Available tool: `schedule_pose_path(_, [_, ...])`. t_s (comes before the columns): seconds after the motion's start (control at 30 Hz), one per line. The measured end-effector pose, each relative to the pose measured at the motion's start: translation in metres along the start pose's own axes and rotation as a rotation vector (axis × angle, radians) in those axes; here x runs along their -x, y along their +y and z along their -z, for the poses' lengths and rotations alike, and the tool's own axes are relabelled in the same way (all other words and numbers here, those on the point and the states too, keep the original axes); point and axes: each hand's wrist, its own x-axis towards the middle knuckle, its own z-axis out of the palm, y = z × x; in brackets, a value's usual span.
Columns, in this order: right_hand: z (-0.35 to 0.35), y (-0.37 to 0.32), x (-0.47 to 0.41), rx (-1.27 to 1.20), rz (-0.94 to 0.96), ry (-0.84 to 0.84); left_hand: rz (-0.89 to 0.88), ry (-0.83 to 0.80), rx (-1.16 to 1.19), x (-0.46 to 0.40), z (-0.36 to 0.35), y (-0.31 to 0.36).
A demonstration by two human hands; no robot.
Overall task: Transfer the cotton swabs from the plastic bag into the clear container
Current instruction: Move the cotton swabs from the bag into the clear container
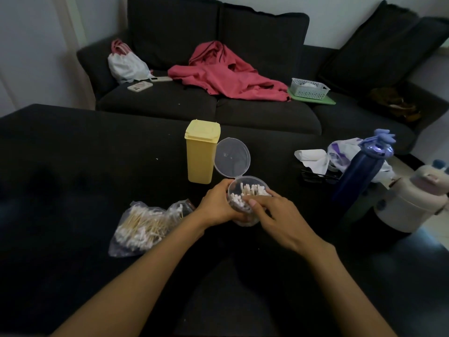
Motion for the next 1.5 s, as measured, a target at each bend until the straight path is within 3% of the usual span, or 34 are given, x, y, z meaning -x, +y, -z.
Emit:
schedule_pose_path(0.1, [0.0, 0.004, 0.0, -0.113, 0.008, 0.05, 0.021, -0.034, 0.0, -0.005, 0.001, -0.006])
schedule_pose_path(0.2, [0.002, 0.01, 0.0, -0.256, 0.01, 0.203, 0.045, -0.073, -0.02, -0.006, 0.003, -0.006])
schedule_pose_path(0.4, [0.006, 0.013, -0.003, -0.116, -0.036, 0.385, 0.037, -0.092, -0.254, 0.018, 0.016, 0.027])
schedule_pose_path(0.53, [0.006, -0.018, -0.004, -0.232, 0.063, 0.493, -0.042, 0.108, -0.295, 0.062, 0.061, 0.037])
schedule_pose_path(0.6, [0.0, -0.035, -0.006, -0.312, 0.037, 0.366, -0.06, 0.247, -0.377, 0.081, 0.083, 0.024])
schedule_pose_path(0.7, [-0.022, -0.055, -0.011, -0.346, -0.052, 0.018, 0.0, 0.358, -0.494, 0.097, 0.102, -0.012])
schedule_pose_path(0.93, [-0.061, -0.077, -0.029, -0.312, -0.182, -0.289, 0.044, 0.098, -0.602, 0.105, 0.111, -0.051])
schedule_pose_path(1.07, [-0.063, -0.09, -0.038, -0.395, -0.199, -0.448, 0.053, 0.059, -0.559, 0.103, 0.112, -0.055])
schedule_pose_path(1.17, [-0.069, -0.095, -0.043, -0.386, -0.183, -0.404, 0.098, 0.155, -0.363, 0.101, 0.106, -0.047])
schedule_pose_path(1.3, [-0.079, -0.094, -0.042, -0.327, -0.148, -0.309, 0.109, 0.296, -0.495, 0.101, 0.097, -0.038])
schedule_pose_path(1.5, [-0.082, -0.088, -0.041, -0.285, -0.057, -0.151, 0.148, 0.245, -0.271, 0.099, 0.096, -0.04])
